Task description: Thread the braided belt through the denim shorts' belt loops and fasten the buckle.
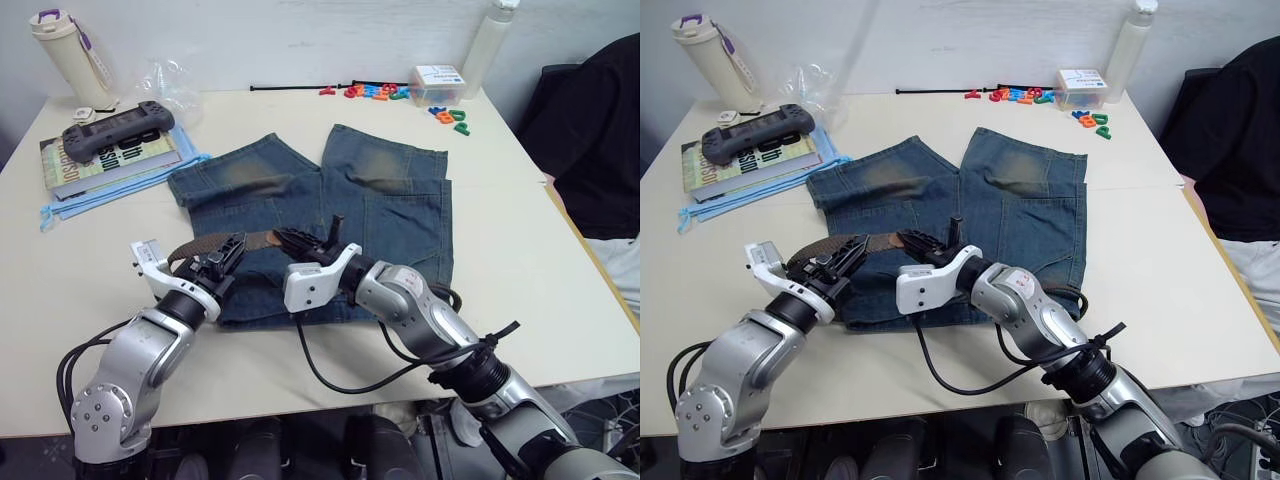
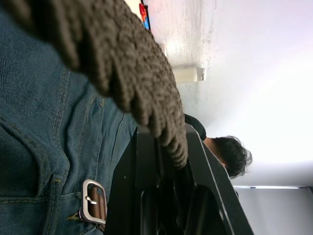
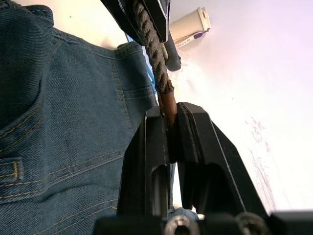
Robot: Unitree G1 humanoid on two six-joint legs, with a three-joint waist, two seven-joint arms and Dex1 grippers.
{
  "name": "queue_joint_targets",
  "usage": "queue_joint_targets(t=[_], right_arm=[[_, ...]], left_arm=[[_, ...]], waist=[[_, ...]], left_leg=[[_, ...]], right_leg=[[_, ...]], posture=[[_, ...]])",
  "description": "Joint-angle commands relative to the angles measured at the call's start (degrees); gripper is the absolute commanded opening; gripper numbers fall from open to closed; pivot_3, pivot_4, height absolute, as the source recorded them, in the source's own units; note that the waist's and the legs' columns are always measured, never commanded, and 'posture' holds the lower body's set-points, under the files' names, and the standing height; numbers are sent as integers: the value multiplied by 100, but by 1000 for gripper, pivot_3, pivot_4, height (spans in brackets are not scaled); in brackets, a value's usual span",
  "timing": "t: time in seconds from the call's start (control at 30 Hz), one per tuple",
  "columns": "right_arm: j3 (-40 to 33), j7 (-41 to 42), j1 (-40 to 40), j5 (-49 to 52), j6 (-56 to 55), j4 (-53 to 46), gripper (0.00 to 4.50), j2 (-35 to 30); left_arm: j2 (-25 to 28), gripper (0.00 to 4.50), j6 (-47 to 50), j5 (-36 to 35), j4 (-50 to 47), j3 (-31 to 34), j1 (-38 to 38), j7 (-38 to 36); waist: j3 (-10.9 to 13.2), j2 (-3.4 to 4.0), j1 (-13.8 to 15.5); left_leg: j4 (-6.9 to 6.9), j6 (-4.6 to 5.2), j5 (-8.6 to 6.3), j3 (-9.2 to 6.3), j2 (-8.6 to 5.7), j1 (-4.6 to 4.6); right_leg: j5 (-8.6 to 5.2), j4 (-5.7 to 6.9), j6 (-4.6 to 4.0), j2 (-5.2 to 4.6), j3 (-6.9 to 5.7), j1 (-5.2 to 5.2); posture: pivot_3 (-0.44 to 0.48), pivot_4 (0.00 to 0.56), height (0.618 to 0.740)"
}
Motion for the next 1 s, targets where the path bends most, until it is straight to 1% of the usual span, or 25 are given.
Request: queue_joint_targets(t=[0.03,0.1,0.13,0.17,0.2,0.23,0.27,0.3,0.4,0.43,0.6,0.63,0.67,0.73,0.77,0.9,1.0], right_arm=[[-141,33,32,-43,-19,-153,0,61],[-154,52,43,-49,-20,-156,0,71],[-160,60,46,-53,-21,-156,0,77],[-167,71,54,-55,-21,-159,0,80],[-172,82,60,-56,-19,-165,0,82],[-179,90,66,-56,-17,-168,0,85],[-184,107,76,-55,-3,-173,0,92],[-190,122,85,-55,13,-175,0,100],[-206,149,103,-58,44,-190,0,112],[-210,153,105,-58,45,-191,0,112],[-214,152,100,-55,50,-190,0,114],[-214,147,101,-52,46,-193,0,116],[-213,143,100,-52,41,-194,0,119],[-210,134,96,-51,26,-190,0,122],[-208,131,95,-51,21,-189,0,122],[-209,123,84,-53,12,-173,0,126],[-212,118,85,-54,11,-174,0,129]], left_arm=[[83,29,0,-67,-378,72,-60,-51],[105,888,50,-67,-375,72,-60,-162],[100,1163,50,-67,-377,71,-66,-184],[86,1547,20,-67,-387,72,-61,-151],[84,2133,-8,-67,-397,79,-49,-109],[84,2389,-39,-67,-406,89,-39,-72],[71,2847,-77,-67,-416,109,-21,-31],[57,3110,-103,-67,-422,122,-11,-22],[67,4385,-130,-67,-436,186,62,-12],[60,4453,-146,-67,-437,211,87,-1],[68,4453,-125,-67,-428,306,242,-58],[70,4027,-92,-67,-421,313,261,-100],[73,4027,-63,-67,-414,321,274,-139],[75,3372,-14,-67,-392,332,304,-192],[77,2906,8,-67,-385,337,317,-215],[85,1317,125,-67,-327,350,345,-332],[55,23,172,-67,-282,375,334,-374]], waist=[[0,0,-3],[0,0,-1],[0,0,0],[0,0,1],[0,0,1],[0,0,0],[0,0,-2],[0,0,-1],[0,0,-2],[0,0,-2],[0,0,2],[0,0,2],[1,0,3],[1,0,2],[1,0,1],[1,1,2],[1,1,2]], left_leg=[[0,0,0,0,0,0],[-1,0,0,0,0,0],[-1,-1,0,0,1,0],[-2,-1,-1,0,1,0],[-2,-1,-1,0,1,0],[-2,-1,-1,0,1,-1],[-2,-2,-1,0,1,-1],[-2,-4,-3,0,2,-1],[-3,-5,-3,-1,5,-1],[-3,-6,-4,0,5,-1],[-3,-7,-4,-1,6,-1],[-4,-7,-5,0,6,-1],[-4,-7,-5,0,6,-1],[-5,-10,-6,0,7,-1],[-5,-10,-7,-1,7,-2],[-5,-12,-8,-1,9,-2],[-6,-14,-10,-1,10,-2]], right_leg=[[0,0,0,0,0,0],[0,-1,0,1,0,0],[0,-1,0,1,0,-1],[0,-2,0,1,0,0],[0,-3,0,1,0,0],[0,-3,0,1,0,0],[0,-4,0,1,0,0],[0,-5,0,2,1,0],[0,-7,0,5,1,0],[0,-7,0,6,1,-1],[0,-10,0,6,0,0],[0,-11,0,6,1,-1],[0,-11,0,6,1,-1],[0,-13,0,6,0,-1],[0,-13,-1,6,1,-1],[0,-14,-1,9,1,-1],[0,-16,-1,10,1,-1]], posture=[[0,150,716],[0,150,716],[0,150,716],[0,150,716],[0,150,716],[0,150,716],[0,150,716],[0,150,716],[0,150,716],[0,150,716],[0,150,716],[0,150,716],[0,150,716],[0,150,716],[0,150,716],[0,150,716],[0,150,716]])
